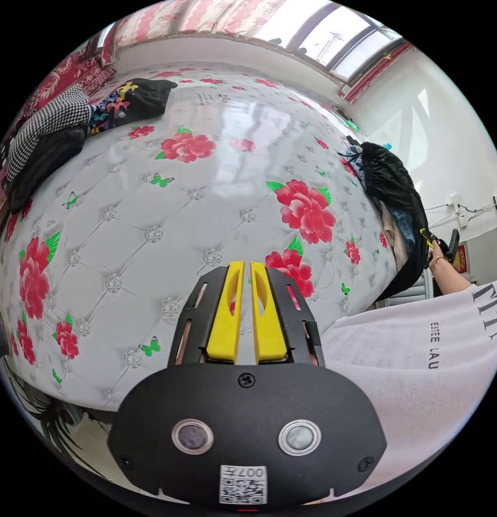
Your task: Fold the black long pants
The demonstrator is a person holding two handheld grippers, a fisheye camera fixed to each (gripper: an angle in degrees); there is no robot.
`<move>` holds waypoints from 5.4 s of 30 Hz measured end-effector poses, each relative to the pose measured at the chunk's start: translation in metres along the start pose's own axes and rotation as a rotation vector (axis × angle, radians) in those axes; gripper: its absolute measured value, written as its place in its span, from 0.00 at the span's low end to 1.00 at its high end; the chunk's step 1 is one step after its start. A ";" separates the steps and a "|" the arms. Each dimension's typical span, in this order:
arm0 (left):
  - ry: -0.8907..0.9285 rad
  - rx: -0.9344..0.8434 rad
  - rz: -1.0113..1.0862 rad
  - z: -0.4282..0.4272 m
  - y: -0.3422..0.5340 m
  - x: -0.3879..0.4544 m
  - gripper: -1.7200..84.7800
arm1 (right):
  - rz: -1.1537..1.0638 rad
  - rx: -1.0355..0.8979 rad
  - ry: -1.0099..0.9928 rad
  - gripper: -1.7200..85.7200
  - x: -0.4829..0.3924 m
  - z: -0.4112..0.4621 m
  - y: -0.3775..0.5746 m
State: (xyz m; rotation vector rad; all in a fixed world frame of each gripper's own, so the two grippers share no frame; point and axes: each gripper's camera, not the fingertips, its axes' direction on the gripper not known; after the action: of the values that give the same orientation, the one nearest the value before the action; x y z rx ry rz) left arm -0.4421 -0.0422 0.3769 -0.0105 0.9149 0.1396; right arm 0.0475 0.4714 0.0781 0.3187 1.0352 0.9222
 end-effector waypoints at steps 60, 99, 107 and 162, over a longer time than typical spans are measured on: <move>0.090 0.106 0.012 -0.138 0.144 -0.108 0.10 | -0.458 -0.387 -0.324 0.11 -0.297 0.058 0.131; -0.083 0.194 -0.438 -0.200 0.128 -0.255 0.12 | -0.967 -0.285 -0.683 0.11 -0.675 -0.114 0.221; -0.291 0.237 -0.549 -0.215 0.090 -0.295 0.13 | -0.969 -0.455 -0.473 0.13 -0.723 0.003 0.216; -0.294 0.561 -0.266 -0.287 -0.129 -0.228 0.01 | -0.398 -0.008 -0.389 0.02 -0.370 -0.157 -0.010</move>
State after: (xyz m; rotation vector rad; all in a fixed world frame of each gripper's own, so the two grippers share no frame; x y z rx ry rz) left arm -0.7898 -0.2164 0.3755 0.3981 0.6265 -0.3583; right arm -0.1504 0.1479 0.2131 0.2600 0.6993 0.4793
